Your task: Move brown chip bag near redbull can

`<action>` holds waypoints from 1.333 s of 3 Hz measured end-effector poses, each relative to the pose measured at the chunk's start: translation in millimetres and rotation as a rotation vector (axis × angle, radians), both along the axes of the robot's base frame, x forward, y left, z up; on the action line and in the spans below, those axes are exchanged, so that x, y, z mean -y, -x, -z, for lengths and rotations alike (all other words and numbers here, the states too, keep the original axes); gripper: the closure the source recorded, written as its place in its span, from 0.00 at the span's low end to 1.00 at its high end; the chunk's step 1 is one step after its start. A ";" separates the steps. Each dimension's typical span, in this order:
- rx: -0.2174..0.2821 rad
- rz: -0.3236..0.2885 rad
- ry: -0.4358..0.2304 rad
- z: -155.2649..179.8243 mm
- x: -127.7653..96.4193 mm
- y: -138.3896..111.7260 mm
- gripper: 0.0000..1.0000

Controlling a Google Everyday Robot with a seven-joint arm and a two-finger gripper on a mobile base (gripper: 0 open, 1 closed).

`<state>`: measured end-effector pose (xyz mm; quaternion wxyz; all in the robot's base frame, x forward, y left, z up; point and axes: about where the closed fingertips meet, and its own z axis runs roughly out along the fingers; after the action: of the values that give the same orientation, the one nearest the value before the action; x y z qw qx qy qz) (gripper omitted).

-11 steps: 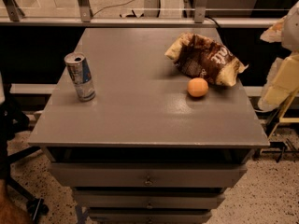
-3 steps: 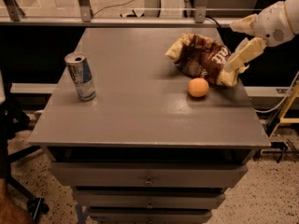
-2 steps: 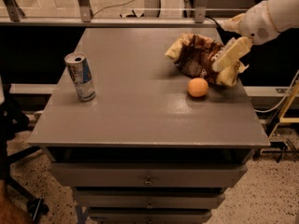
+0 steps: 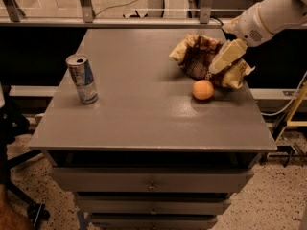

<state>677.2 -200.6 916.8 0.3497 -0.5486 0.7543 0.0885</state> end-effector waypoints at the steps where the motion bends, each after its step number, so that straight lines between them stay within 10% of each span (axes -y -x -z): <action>1: -0.012 0.028 -0.006 7.1 -0.5 -3.6 0.16; 3: -0.023 0.052 -0.017 12.8 -0.3 -9.0 0.70; 4: 0.047 0.047 0.013 -7.9 10.9 -15.1 0.99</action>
Offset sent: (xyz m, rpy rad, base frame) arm 0.0063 -0.0017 -0.0146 0.0251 0.0322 -0.0638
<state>692.2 -211.5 924.7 0.3657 -0.5350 0.7591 0.0621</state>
